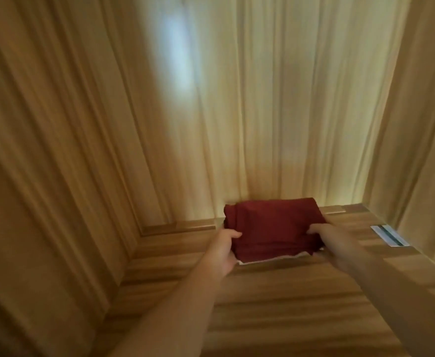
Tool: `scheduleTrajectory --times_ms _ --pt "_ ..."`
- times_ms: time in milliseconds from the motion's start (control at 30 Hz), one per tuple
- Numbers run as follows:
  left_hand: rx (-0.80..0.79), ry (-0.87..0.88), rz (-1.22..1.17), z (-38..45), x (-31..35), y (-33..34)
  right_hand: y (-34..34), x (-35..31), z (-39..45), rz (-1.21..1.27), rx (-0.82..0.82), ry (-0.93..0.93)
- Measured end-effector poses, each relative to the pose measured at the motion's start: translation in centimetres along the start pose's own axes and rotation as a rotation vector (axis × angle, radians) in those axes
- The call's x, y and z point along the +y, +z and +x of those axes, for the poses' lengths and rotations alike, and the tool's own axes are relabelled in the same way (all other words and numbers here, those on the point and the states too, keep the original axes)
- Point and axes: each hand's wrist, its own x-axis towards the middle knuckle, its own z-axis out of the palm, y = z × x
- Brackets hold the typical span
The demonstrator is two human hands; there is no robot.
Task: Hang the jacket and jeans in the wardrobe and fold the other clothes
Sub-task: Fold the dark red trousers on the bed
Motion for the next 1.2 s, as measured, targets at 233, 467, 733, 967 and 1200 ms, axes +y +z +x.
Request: scheduleTrajectory --times_ms 233,467,733,967,1200 --pt "0.006 0.108 0.046 6.5 1.1 1.2 0.4 0.2 8.1 -0.048 0.033 -0.148" --pt "0.114 0.096 0.105 9.9 -0.8 0.1 0.8 1.8 11.9 -0.123 0.098 -0.16" --pt "0.354 0.179 0.359 10.4 -1.8 -0.2 1.2 2.2 11.0 -0.384 0.152 -0.237" --pt "0.323 0.523 1.295 5.1 0.9 1.1 -1.3 -0.1 5.7 -0.633 0.128 -0.29" --pt "-0.032 0.738 1.782 -1.7 2.0 5.7 -4.5 -3.7 -3.7 -1.378 0.167 -0.612"
